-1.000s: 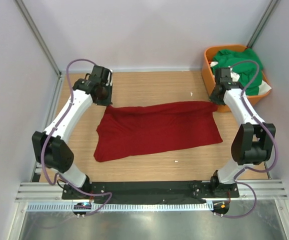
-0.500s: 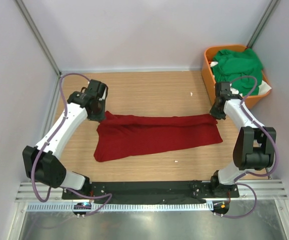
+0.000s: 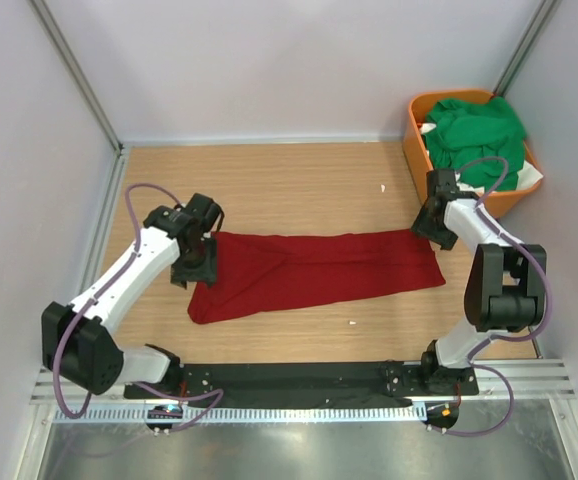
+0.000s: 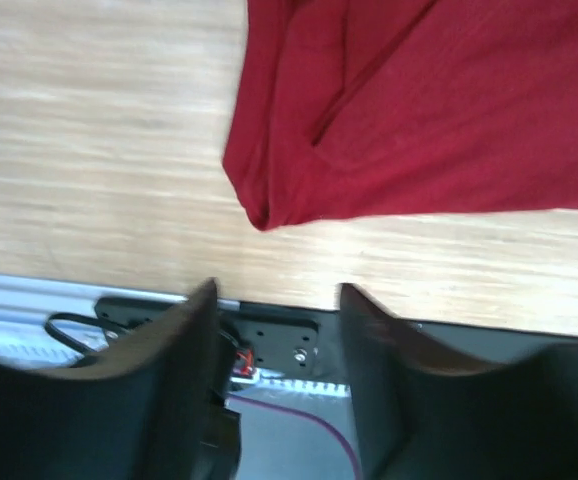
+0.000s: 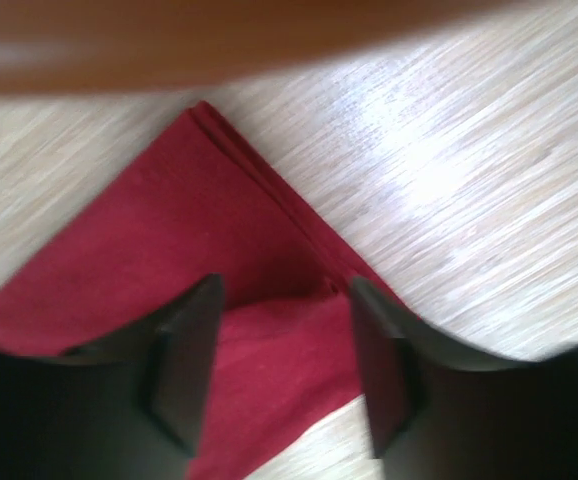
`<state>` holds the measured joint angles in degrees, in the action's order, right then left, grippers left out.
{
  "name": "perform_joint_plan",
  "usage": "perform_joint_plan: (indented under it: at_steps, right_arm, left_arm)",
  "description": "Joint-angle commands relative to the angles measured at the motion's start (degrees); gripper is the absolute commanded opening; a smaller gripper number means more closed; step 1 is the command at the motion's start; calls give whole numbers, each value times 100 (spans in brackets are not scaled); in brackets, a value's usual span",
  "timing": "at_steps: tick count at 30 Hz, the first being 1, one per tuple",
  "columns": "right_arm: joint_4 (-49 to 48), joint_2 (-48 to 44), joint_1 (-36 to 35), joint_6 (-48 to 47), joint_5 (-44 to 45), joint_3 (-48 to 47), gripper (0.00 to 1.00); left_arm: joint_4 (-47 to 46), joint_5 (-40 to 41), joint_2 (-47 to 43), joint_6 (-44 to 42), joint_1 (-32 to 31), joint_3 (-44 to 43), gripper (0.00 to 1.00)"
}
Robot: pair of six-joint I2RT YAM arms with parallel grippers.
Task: Fold and stack the t-shirts
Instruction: Fold the tshirt
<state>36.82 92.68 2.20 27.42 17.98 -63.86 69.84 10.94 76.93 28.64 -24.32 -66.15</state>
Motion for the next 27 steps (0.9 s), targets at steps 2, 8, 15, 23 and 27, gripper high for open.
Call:
perform_joint_plan:
  at_steps: [2, 8, 15, 23, 27]
  right_arm:
    - [-61, 92, 35, 18, 302, -145, 79]
    - [1, -557, 27, 70, 313, 65, 80]
    - [-543, -1148, -220, 62, -1048, 584, 77]
    - [-1045, -340, -791, -140, -1578, 682, 72]
    - [-1168, 283, -835, -149, -1543, 576, 70]
  left_arm:
    - [56, -505, -450, 352, 6, 102, 61]
    - [-750, -48, -460, 756, 6, 146, 60]
    - [-1991, -162, 340, 1301, -3, 515, 56]
    - [-3037, -145, 1192, 1767, -3, 1068, 50]
    - [-3363, -101, 1667, 1820, -3, 1157, 48]
